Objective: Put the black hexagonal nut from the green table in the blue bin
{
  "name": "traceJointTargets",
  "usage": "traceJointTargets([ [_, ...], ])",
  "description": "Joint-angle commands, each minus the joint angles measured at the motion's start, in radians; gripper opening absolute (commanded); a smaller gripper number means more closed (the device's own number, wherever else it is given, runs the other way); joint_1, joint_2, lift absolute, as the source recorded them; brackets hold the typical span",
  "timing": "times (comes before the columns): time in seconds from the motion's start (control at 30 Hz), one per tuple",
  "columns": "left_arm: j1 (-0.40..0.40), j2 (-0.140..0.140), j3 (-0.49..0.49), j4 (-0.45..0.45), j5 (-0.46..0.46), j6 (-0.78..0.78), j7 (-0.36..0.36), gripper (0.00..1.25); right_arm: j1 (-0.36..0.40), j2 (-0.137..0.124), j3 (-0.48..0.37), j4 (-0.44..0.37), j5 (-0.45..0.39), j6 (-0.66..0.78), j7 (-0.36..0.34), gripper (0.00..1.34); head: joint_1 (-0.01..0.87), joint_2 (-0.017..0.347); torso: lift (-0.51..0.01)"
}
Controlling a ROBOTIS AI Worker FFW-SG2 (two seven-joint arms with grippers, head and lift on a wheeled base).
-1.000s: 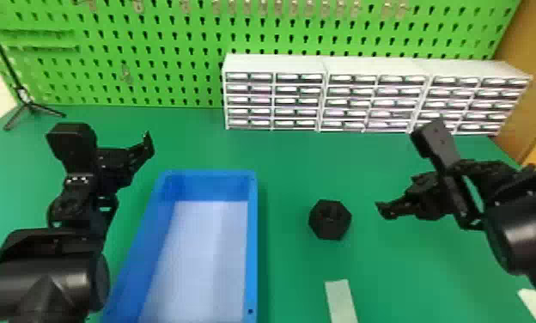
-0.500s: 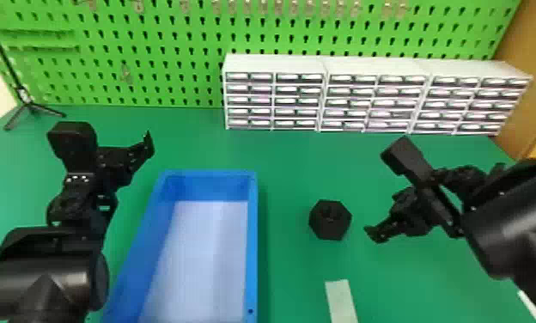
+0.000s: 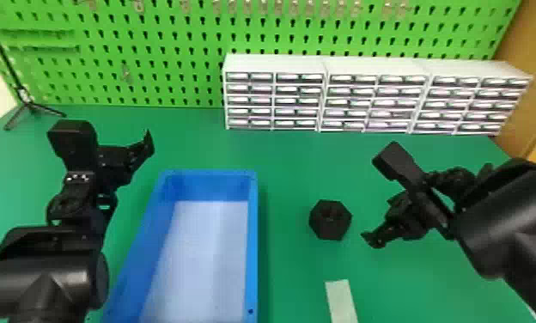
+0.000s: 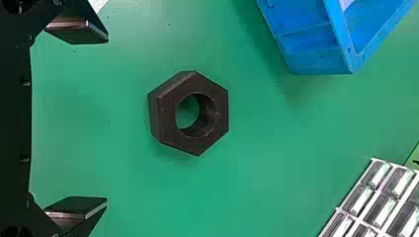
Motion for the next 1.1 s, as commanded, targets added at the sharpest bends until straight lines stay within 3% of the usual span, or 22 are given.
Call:
traceJointTargets([
  [0.0, -0.002, 0.0, 0.0, 0.0, -0.002, 0.0, 0.0, 1.08, -0.002, -0.001, -0.001, 0.0, 0.002, 0.002, 0.0, 1.2, 0.683, 0.028, -0.096],
  [0.63, -0.003, -0.001, -0.002, 0.0, -0.002, 0.001, 0.0, 1.08, -0.007, -0.002, 0.006, 0.002, 0.007, 0.009, 0.0, 1.2, 0.683, 0.028, -0.096],
  [0.9, -0.005, 0.0, -0.003, 0.0, -0.002, 0.001, 0.0, 1.08, -0.054, -0.002, 0.048, 0.034, -0.031, 0.006, 0.0, 1.2, 0.683, 0.028, -0.096],
  [1.07, -0.006, 0.0, -0.006, 0.0, -0.003, 0.001, 0.0, 1.08, -0.097, 0.011, 0.091, 0.069, -0.044, -0.017, 0.008, 1.2, 0.683, 0.028, -0.096],
])
